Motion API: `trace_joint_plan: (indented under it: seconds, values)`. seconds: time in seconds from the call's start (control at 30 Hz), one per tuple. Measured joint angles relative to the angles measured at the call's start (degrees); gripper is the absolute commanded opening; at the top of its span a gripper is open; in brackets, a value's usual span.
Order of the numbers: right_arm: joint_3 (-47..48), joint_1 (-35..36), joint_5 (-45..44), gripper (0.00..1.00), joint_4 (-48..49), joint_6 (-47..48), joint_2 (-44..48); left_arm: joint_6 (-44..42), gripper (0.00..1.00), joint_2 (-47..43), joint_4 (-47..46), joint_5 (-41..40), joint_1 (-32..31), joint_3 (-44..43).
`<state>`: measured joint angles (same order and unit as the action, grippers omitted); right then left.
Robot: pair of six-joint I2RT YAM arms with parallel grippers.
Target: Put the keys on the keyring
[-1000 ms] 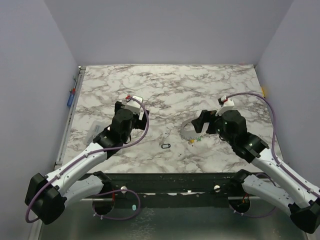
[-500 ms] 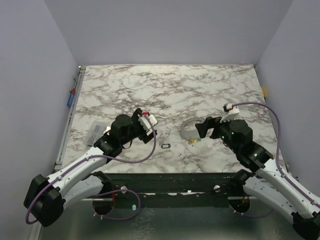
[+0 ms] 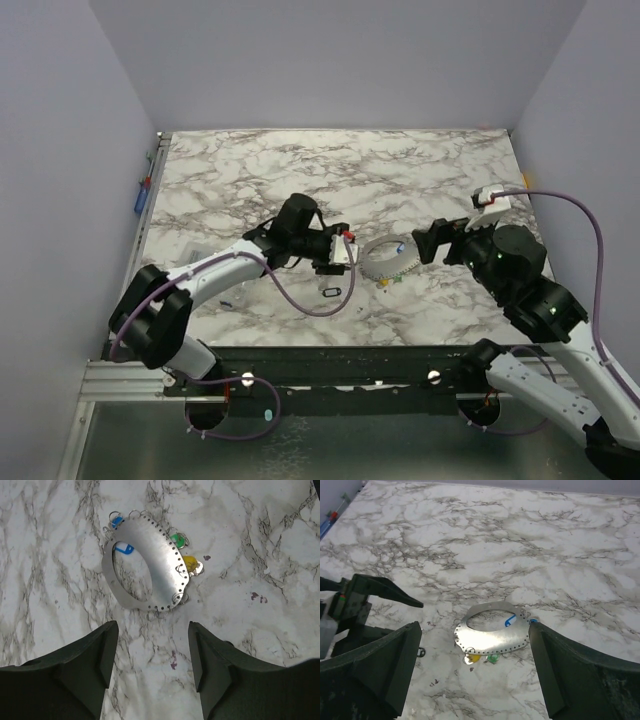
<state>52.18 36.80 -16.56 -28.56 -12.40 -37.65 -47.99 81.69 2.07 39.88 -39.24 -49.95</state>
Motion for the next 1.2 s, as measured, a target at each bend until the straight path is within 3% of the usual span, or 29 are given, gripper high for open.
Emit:
trace_joint_plan:
  seconds: [0.3, 0.57, 1.2]
  values:
    - [5.5, 0.0, 0.4, 1.0, -7.0, 2.7, 1.8, -18.0, 0.53, 20.0, 20.1, 0.4, -5.6, -20.9]
    - [6.0, 0.0, 1.3, 1.0, -10.3, 3.1, 3.3, -27.3, 0.51, 28.9, 33.0, -3.9, -6.9, -28.3]
    - [5.9, 0.0, 5.0, 1.0, -11.5, 3.1, 3.3, -31.6, 0.49, 35.1, 36.9, -7.4, -7.8, -34.3]
